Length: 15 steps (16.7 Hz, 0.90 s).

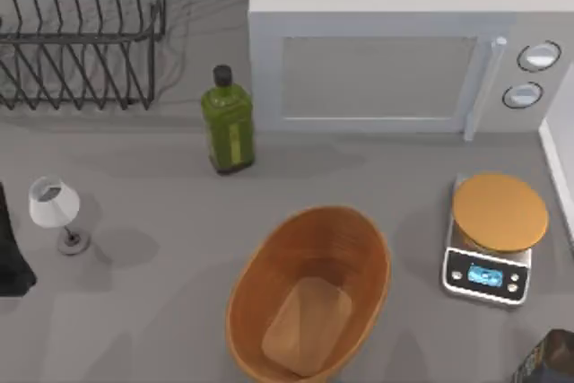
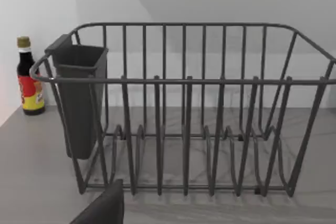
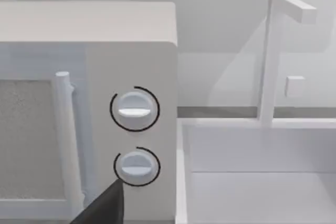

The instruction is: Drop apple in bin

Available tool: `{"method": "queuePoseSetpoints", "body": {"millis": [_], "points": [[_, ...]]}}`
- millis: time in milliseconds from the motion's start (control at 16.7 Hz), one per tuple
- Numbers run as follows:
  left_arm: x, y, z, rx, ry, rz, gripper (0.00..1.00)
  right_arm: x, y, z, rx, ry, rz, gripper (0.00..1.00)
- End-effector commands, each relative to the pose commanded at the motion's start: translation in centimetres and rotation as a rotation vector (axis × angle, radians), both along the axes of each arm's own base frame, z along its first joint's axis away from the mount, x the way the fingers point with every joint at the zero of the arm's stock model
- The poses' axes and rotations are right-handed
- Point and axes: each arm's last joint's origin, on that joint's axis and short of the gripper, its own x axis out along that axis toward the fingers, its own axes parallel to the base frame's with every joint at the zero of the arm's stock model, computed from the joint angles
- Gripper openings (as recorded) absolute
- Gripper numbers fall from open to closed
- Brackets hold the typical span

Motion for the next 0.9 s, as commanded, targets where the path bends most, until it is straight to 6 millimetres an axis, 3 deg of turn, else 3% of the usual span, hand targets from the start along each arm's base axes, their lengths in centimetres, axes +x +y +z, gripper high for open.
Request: {"method": "queuePoseSetpoints", "body": {"millis": [240,540,720,900], "points": [[0.0,0.0,0.6,0.010,0.020,0.001,1.00,0.0,0.0,0.0,0.000,0.000,0.000,1.00],[1.1,0.5,4.6,0.084,0.209,0.019,1.00,0.0,0.0,0.0,0.000,0.000,0.000,1.00],[3.7,1.1,6.7,0.136,0.445,0.020,1.00,0.0,0.0,0.0,0.000,0.000,0.000,1.00],[7.9,2.2,7.4,0.174,0.739,-0.005,1.00,0.0,0.0,0.0,0.000,0.000,0.000,1.00]]}}
